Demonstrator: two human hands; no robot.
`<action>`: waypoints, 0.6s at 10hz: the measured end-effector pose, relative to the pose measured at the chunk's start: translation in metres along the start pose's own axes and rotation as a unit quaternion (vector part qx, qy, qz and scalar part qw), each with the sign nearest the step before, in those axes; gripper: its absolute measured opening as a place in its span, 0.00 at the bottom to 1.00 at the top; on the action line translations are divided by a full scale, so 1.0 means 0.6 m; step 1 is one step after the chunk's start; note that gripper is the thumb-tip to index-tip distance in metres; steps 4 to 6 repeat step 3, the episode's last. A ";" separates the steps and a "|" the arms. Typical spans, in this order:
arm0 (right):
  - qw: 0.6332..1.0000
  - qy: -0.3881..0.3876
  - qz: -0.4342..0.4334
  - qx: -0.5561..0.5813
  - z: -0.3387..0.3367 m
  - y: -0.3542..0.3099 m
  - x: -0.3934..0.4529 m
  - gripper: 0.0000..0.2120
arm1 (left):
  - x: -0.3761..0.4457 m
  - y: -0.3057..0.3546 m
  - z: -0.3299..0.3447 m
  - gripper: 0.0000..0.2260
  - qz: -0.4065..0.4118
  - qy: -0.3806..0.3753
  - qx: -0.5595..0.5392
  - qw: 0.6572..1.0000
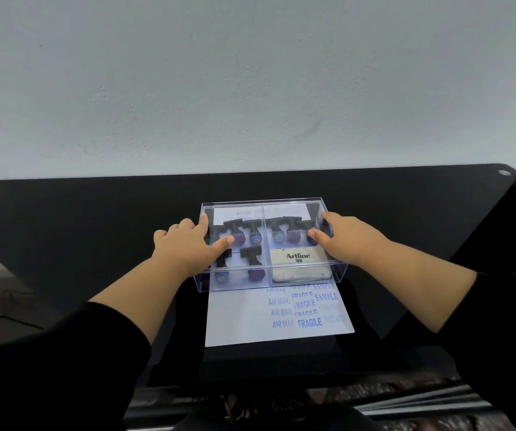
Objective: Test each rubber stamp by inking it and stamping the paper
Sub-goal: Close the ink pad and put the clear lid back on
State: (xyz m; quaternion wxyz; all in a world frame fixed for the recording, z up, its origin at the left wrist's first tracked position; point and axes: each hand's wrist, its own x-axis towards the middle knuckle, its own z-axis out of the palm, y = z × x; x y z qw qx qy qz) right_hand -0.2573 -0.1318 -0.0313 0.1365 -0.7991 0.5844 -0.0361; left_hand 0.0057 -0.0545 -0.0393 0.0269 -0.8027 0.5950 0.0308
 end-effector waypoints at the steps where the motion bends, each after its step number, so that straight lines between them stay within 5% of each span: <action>1: 1.000 -0.001 0.002 0.015 -0.010 0.003 -0.004 0.27 | 0.004 -0.012 -0.004 0.34 -0.014 -0.017 -0.080 0.997; 2: 0.999 0.021 -0.002 0.032 -0.053 0.002 -0.028 0.22 | 0.032 -0.042 -0.048 0.27 -0.119 0.048 -0.393 0.911; 3: 0.979 0.068 0.001 0.192 -0.139 0.017 -0.110 0.15 | -0.008 -0.108 -0.138 0.20 -0.062 0.215 -0.694 0.684; 6: 0.979 0.068 0.001 0.192 -0.139 0.017 -0.110 0.15 | -0.008 -0.108 -0.138 0.20 -0.062 0.215 -0.694 0.684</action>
